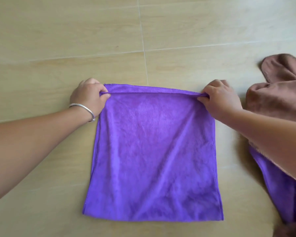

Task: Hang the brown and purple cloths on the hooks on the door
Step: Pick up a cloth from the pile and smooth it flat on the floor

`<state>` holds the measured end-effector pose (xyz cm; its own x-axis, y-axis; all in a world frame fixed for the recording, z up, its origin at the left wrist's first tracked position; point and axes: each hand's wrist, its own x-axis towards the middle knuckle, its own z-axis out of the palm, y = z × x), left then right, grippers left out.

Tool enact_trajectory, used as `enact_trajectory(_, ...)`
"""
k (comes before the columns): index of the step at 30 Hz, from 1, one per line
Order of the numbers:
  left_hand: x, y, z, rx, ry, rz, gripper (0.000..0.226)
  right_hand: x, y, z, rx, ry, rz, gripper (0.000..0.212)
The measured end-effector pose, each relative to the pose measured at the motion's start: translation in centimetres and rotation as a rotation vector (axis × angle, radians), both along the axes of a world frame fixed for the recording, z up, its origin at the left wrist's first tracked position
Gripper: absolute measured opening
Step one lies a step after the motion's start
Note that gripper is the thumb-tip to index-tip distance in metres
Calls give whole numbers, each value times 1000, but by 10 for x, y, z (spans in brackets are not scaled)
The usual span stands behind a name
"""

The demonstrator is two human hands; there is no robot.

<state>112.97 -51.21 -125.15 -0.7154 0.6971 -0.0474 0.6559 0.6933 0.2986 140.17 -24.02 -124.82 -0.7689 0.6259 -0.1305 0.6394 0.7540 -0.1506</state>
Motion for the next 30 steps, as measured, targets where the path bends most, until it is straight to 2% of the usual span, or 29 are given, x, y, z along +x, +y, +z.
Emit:
enact_trajectory(2,-10,16,4,15,20,-1,20,-14,4,2,30,58,-55,31)
enact_trajectory(4,-2,23,9,-3,58,-77,44,-15,-7,7,35,115,-39,47)
enact_trajectory(6,29,12,10,-67,91,-208,62,-1,-35,8,4,104,81,56)
enact_trajectory(10,114,-44,-7,-240,70,-452,75,57,-102,-4,-29,-33,309,65)
enact_trajectory(13,128,-72,-25,-295,83,-537,79,72,-108,-16,-26,-123,396,74)
enact_trajectory(16,99,-52,-30,-308,124,-535,80,46,-79,-18,12,-162,433,76)
enact_trajectory(21,33,13,-24,-387,149,-369,83,-18,-39,-10,104,-198,261,73)
enact_trajectory(24,30,17,-23,-328,119,-314,77,-25,-53,-12,86,-95,231,68)
enact_trajectory(27,55,-19,-21,-220,136,-444,75,9,-85,-17,19,13,402,65)
enact_trajectory(30,75,-74,-24,-228,161,-640,80,57,-100,-27,-5,18,621,66)
